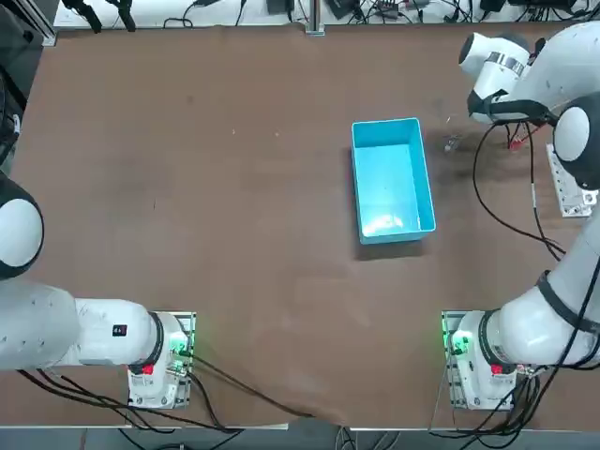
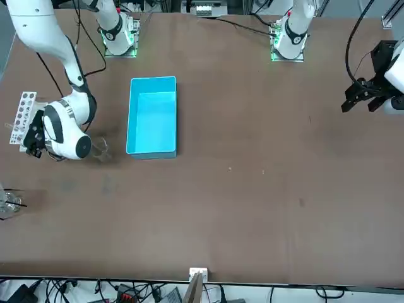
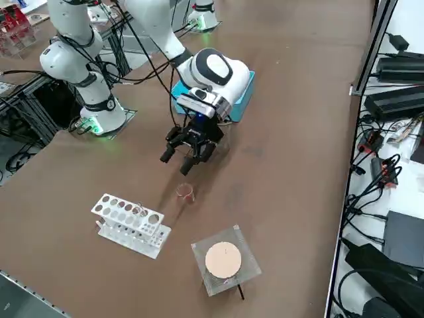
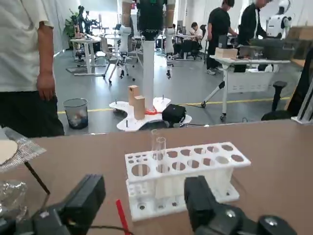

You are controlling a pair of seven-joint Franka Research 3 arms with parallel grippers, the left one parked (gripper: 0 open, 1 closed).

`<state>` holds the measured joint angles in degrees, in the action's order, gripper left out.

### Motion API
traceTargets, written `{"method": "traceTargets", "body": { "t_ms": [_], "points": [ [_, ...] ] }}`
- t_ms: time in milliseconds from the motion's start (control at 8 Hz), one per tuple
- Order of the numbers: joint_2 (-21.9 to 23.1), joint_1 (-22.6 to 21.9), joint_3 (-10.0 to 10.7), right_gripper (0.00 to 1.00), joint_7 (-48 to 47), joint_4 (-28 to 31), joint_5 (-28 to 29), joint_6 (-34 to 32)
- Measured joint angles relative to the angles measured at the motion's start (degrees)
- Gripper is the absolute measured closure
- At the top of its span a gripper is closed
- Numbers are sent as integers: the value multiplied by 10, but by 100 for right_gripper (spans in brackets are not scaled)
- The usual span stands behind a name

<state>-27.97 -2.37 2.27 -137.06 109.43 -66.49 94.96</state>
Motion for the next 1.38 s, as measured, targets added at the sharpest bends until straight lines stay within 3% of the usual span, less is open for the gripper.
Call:
{"method": "traceTargets", "body": {
  "t_ms": [250,625,1375],
  "points": [
    [29,-7,-3,0,105,-1,38,-1],
    [80,-19,-5,0,304,-15,140,-18],
    [93,-16,-3,0,654,-132,298,-139]
  ]
}}
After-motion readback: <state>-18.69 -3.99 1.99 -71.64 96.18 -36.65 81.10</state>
